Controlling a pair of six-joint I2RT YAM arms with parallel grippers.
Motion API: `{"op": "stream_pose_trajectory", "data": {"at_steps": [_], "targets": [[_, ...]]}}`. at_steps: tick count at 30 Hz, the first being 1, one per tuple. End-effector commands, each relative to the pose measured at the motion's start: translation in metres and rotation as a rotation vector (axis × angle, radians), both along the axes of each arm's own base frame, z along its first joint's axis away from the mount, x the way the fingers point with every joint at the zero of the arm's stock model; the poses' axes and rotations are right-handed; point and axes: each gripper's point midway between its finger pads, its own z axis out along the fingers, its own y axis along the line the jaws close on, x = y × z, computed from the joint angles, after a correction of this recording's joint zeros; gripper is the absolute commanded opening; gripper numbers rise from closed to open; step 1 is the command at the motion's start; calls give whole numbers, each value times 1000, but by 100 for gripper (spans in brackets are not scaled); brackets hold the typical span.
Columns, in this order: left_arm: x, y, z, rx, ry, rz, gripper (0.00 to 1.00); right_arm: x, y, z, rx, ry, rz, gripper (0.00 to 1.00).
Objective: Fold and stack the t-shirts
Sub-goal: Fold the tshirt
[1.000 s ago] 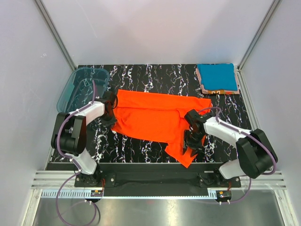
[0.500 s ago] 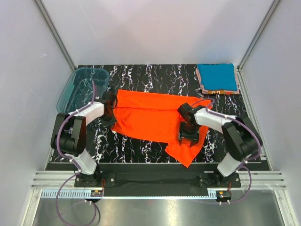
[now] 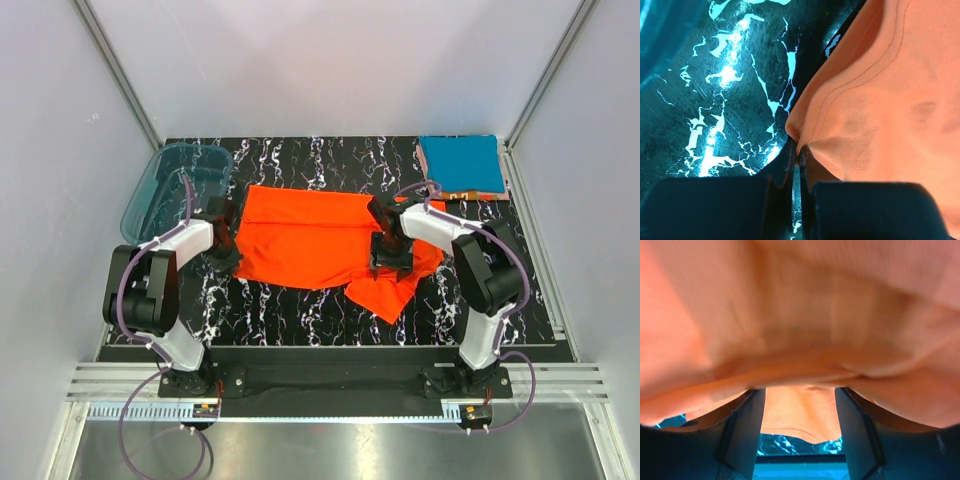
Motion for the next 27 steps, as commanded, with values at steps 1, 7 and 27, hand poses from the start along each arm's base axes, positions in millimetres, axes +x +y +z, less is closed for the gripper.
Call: {"op": "stream_pose_trajectory", "data": {"at_steps": [1, 7, 27], "targets": [[5, -1, 3, -10, -14, -16, 0, -14, -3, 34, 34, -16, 0, 66], [8, -4, 2, -27, -20, -28, 0, -64, 2, 69, 172, -35, 2, 65], [1, -6, -6, -38, 10, -55, 0, -135, 6, 10, 84, 27, -26, 48]]}}
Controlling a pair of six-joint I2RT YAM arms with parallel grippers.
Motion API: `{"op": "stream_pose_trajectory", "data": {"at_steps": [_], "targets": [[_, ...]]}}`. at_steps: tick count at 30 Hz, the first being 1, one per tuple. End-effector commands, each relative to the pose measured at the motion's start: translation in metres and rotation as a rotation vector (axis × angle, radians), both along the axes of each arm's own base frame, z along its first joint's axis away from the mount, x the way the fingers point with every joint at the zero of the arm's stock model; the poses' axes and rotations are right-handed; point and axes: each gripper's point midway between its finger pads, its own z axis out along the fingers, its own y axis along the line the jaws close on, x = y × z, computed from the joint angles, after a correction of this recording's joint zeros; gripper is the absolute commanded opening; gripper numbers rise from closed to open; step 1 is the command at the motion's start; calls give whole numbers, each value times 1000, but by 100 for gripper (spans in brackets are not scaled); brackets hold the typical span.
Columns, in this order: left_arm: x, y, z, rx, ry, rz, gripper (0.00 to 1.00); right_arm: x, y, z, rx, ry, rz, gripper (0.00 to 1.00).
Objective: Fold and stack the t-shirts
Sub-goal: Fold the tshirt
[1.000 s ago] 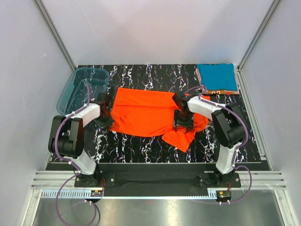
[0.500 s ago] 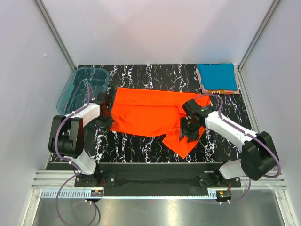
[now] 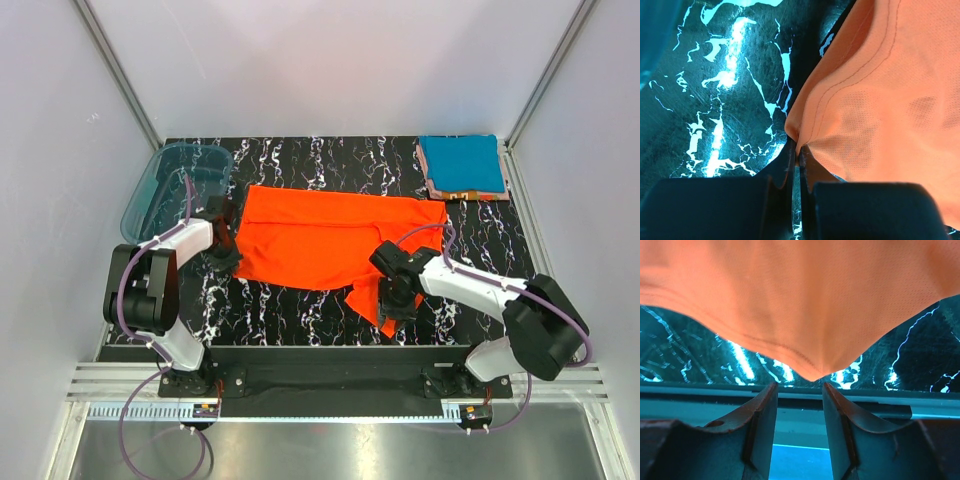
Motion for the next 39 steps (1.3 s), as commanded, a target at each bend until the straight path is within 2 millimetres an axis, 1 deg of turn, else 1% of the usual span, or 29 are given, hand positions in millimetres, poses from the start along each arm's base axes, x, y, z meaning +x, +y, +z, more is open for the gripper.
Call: {"op": "stream_pose_trajectory", "data": {"at_steps": [1, 5, 6, 9, 16, 19, 22, 23, 24, 25, 26, 29, 30, 31, 33, 34, 36, 37, 38, 39], "targets": [[1, -4, -5, -26, 2, -9, 0, 3, -5, -11, -34, -16, -40, 48], [1, -3, -5, -24, 2, -9, 0, 1, -12, -19, -72, -10, -50, 48], [0, -3, -6, -24, 4, -9, 0, -2, -16, -23, -83, -3, -54, 47], [-1, -3, -6, -25, 8, -9, 0, -6, -19, -27, -81, -2, -69, 47], [0, -3, -6, -21, 8, -13, 0, -2, -16, -33, -77, -10, -48, 43], [1, -3, -4, -19, 5, -10, 0, -2, -15, -35, -85, 1, -43, 33], [1, -1, -3, -10, 4, -13, 0, -3, -15, -31, -78, -2, -51, 15], [1, 0, -2, -6, 1, -20, 0, -2, -15, -26, -72, -13, -56, 11], [0, 0, -2, -3, 1, -25, 0, -2, -15, -23, -69, -16, -62, 4], [0, 2, -1, 3, -2, -32, 0, -4, -17, -16, -65, -18, -76, 1], [-1, 3, 1, 9, -7, -38, 0, 0, -20, -11, -78, -46, -88, 0], [-5, 5, 3, 20, -7, -43, 0, 1, -26, 9, -82, -86, -126, 0], [-8, 5, 7, 17, -12, -42, 0, 3, -25, 16, -71, -100, -135, 0], [-13, 4, 7, 9, -2, -43, 0, 2, -26, 24, -59, -112, -142, 0], [-20, 1, 12, -13, -11, -40, 0, 2, -25, 33, -39, -121, -144, 0], [-29, 1, 9, -18, 2, -39, 0, -3, -28, 36, -46, -111, -136, 0], [-38, -1, 10, -37, 9, -32, 0, -6, -27, 42, -34, -103, -128, 0], [-40, -1, 14, -43, -9, -29, 0, -9, -28, 46, -24, -101, -130, 0], [-47, -1, 13, -44, 6, -21, 0, -12, -25, 49, -2, -90, -126, 0], [-49, -1, 15, -46, 2, -17, 0, -13, -26, 50, 1, -87, -129, 0]]}}
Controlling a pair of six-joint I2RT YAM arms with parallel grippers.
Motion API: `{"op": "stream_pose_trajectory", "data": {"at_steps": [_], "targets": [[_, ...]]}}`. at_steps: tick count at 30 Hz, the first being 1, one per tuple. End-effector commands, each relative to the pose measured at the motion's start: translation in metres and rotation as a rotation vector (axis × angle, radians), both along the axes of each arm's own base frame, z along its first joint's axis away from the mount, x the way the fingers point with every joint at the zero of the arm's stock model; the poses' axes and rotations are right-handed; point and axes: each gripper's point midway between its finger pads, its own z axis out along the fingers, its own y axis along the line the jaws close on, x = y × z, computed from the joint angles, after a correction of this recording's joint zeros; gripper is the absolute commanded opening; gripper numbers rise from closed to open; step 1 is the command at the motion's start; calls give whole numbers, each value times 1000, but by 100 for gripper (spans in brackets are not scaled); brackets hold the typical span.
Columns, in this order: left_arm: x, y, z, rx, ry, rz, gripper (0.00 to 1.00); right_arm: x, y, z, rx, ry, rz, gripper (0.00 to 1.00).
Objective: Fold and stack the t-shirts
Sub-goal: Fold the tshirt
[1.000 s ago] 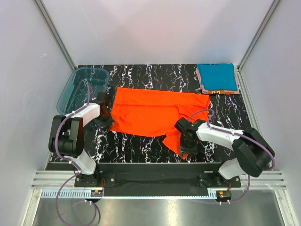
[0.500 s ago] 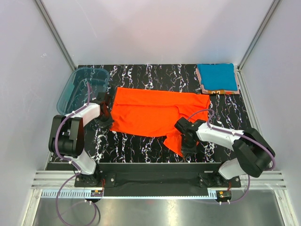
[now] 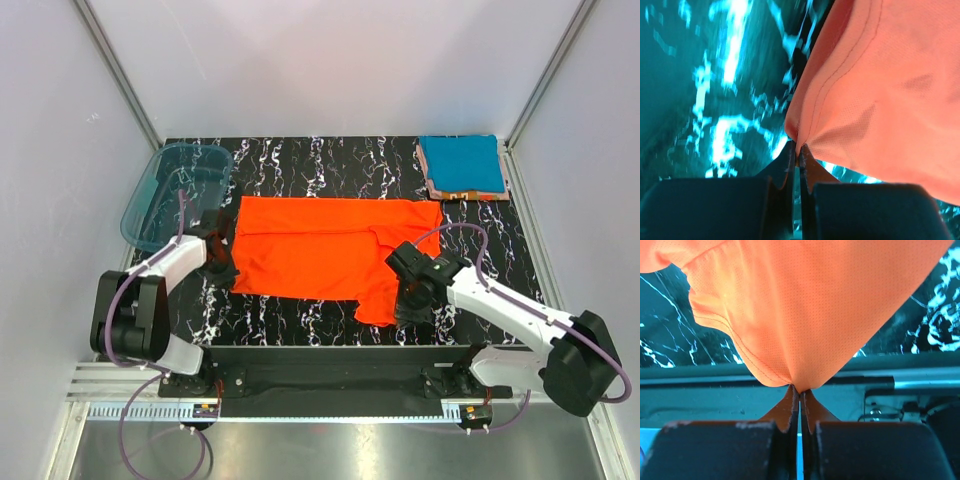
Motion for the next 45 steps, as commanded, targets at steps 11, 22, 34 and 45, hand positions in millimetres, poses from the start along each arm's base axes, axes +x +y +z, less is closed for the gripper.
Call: {"op": "stream_pose_trajectory", "data": {"at_steps": [11, 22, 34, 45], "targets": [[-2, -1, 27, -17, -26, 28, 4, 12, -22, 30, 48, 7, -83, 0], [0, -12, 46, -65, 23, 19, 3, 102, -40, 56, 24, -66, -49, 0], [-41, 5, 20, -4, 266, 207, 0, 129, -44, 56, 46, -62, -19, 0], [-16, -10, 30, -98, 214, 121, 0, 160, -49, 64, 50, -100, -6, 0]]}}
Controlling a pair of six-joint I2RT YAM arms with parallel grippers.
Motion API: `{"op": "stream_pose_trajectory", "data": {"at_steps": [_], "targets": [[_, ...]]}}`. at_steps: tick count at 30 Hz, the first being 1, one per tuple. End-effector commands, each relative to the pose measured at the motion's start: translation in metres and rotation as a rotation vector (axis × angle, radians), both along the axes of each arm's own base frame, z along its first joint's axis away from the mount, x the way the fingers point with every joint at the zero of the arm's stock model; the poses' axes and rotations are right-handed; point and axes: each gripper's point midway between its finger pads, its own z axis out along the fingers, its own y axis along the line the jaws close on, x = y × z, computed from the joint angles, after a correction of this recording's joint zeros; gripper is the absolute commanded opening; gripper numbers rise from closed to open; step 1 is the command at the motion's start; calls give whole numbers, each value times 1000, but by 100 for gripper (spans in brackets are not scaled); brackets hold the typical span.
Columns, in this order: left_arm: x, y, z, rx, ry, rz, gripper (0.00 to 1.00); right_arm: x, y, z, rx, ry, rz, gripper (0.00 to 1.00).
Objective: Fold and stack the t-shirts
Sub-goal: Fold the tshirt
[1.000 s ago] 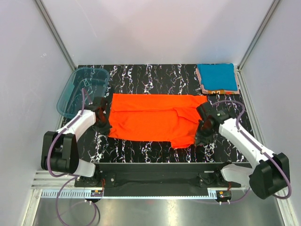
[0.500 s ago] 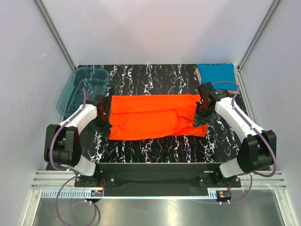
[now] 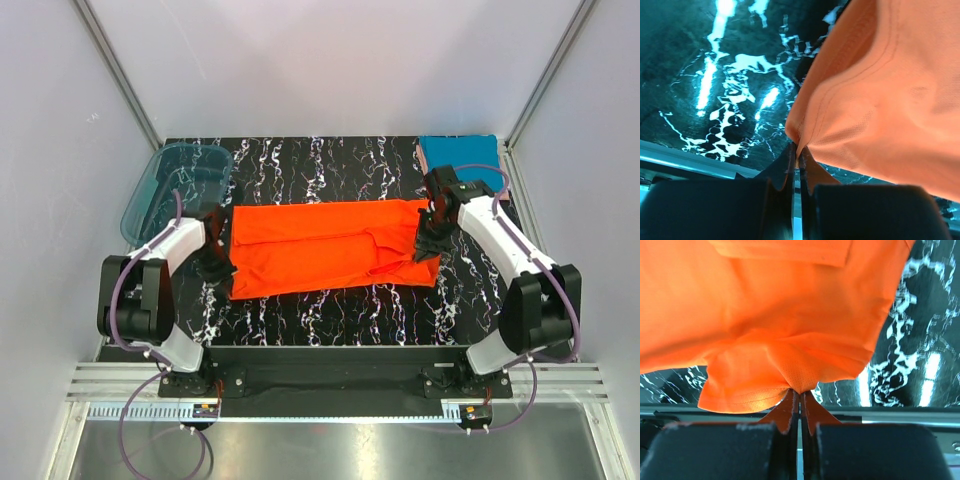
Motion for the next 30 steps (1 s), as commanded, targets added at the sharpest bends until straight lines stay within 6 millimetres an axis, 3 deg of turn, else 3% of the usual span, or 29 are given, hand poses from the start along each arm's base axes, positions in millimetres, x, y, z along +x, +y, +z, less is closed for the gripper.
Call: {"op": "stream_pose_trajectory", "data": {"at_steps": [1, 10, 22, 30], "targets": [[20, -7, 7, -47, -28, -36, 0, 31, 1, 17, 17, -80, 26, 0], [53, -14, 31, -66, -81, -2, 1, 79, -7, 24, 10, -115, 38, 0], [95, -15, 34, -58, -35, 19, 0, 122, -9, 19, 27, -129, 31, 0], [108, -7, 27, -40, -5, 35, 0, 139, -6, 2, 39, -106, 30, 0]]}}
